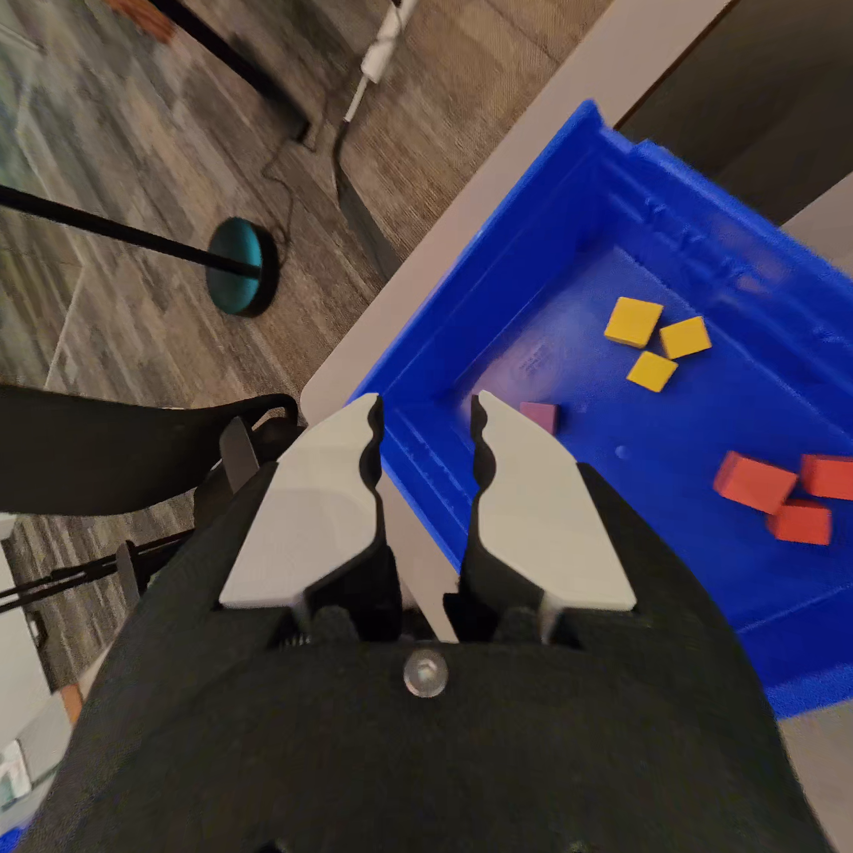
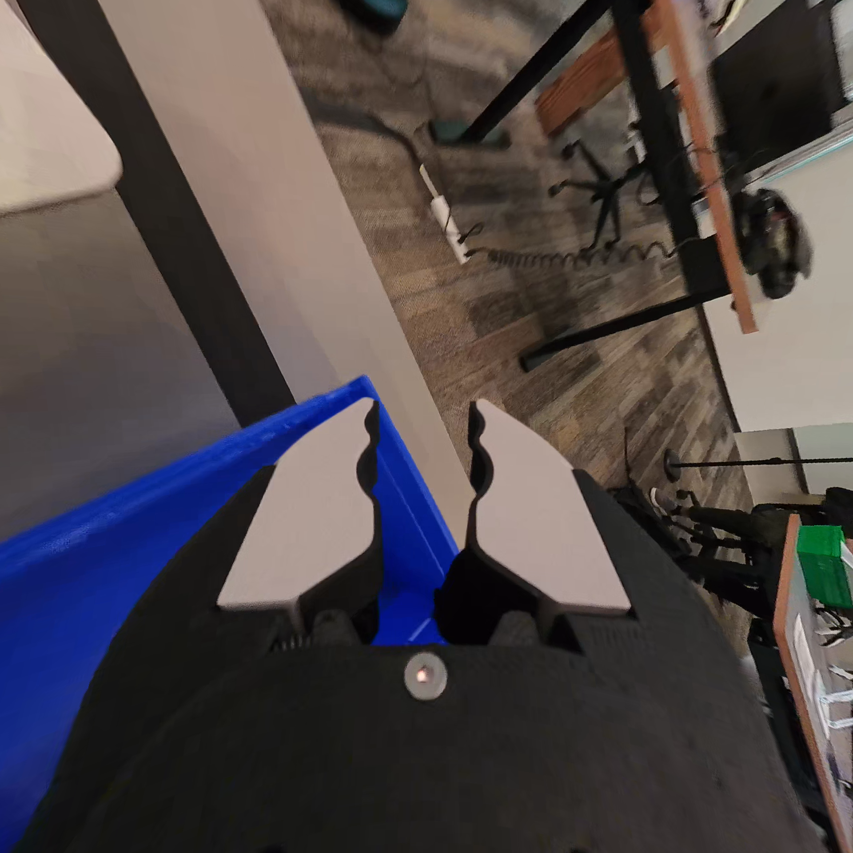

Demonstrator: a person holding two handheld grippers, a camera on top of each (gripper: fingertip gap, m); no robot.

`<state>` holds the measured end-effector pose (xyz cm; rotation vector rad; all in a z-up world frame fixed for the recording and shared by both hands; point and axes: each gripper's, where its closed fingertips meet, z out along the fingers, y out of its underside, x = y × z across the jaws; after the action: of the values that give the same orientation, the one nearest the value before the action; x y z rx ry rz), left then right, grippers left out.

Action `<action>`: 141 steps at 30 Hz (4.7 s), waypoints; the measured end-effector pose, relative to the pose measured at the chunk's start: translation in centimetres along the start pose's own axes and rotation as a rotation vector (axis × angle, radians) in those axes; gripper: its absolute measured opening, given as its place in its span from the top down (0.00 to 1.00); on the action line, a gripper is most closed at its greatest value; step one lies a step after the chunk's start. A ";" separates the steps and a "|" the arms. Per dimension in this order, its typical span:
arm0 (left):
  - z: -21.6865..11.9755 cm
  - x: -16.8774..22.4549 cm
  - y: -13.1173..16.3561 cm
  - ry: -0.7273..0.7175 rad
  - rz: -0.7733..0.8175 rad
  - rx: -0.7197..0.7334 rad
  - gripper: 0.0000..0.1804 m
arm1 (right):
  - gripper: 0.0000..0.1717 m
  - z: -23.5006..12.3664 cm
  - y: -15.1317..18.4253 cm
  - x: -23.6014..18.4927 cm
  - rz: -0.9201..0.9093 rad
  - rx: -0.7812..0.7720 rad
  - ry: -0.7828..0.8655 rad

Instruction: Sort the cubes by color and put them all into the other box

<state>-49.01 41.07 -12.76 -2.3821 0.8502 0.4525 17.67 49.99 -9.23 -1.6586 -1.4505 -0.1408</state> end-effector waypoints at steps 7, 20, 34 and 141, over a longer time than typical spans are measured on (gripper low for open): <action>-8.2 5.2 -0.9 -0.043 -0.202 0.340 0.86 | 0.80 -8.1 -4.6 -5.0 0.073 0.199 0.119; -13.1 10.6 -5.6 -0.092 -0.320 0.715 0.88 | 0.86 -14.7 -8.5 -10.2 0.231 0.558 0.190; -10.7 12.0 -1.2 -0.035 -0.229 0.564 0.85 | 0.85 -14.2 -13.5 -11.7 0.332 0.735 0.123; -2.9 19.3 7.1 0.543 -0.284 -0.062 0.83 | 0.73 -1.9 13.5 -9.1 0.594 -0.283 0.387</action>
<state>-39.06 25.76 -22.52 -2.6717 0.7024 -0.3008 27.06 43.27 -20.87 -2.0844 -0.6348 -0.3212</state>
